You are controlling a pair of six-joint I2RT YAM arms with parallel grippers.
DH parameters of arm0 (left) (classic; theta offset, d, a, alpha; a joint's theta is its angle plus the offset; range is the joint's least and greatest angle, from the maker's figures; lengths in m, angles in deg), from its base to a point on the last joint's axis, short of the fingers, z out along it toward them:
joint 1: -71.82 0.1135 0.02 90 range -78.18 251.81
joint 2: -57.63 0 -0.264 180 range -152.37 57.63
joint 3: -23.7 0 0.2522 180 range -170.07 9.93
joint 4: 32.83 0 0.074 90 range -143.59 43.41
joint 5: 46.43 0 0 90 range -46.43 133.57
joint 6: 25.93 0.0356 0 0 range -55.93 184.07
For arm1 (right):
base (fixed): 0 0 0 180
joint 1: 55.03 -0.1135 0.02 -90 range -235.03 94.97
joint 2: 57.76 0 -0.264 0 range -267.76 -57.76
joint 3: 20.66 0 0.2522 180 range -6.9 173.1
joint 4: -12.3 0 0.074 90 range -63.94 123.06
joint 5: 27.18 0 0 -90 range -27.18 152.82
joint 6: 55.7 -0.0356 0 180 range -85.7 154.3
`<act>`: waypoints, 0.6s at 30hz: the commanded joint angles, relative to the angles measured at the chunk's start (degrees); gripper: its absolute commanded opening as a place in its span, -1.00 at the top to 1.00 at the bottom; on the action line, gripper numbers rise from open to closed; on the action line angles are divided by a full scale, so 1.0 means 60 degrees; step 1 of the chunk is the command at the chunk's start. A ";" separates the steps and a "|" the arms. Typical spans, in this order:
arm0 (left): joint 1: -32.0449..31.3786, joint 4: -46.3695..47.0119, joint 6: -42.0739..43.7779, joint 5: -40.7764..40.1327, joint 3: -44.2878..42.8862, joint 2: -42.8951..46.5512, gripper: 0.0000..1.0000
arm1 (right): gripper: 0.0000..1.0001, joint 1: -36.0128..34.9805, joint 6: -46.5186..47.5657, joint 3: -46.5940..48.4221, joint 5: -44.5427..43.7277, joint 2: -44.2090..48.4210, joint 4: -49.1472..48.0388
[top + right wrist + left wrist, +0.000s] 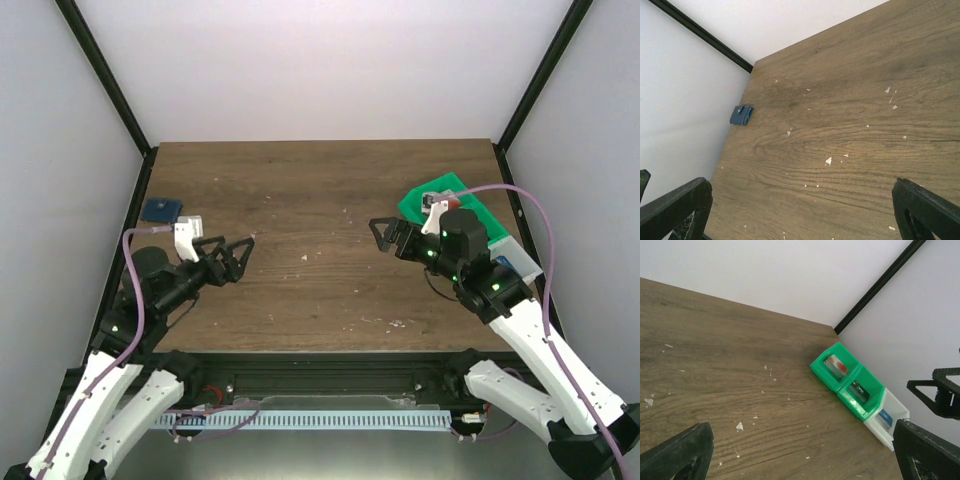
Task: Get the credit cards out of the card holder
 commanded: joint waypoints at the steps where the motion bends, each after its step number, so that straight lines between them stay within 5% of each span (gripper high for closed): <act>1: 0.0050 -0.0012 0.0237 -0.0046 -0.0174 -0.0205 -1.00 | -0.99 -0.0098 -0.0050 0.0015 -0.0393 0.0337 0.0115; 12: 0.0050 0.0056 0.0123 -0.2041 -0.0316 -0.1463 -0.97 | -0.99 -0.0093 0.0457 -0.0290 -0.0363 0.0508 0.0004; 18: 0.0600 0.0515 -0.0067 -0.3948 -0.0629 -0.3555 -0.69 | -0.99 -0.0106 0.1161 -0.0602 -0.0147 0.0655 -0.0248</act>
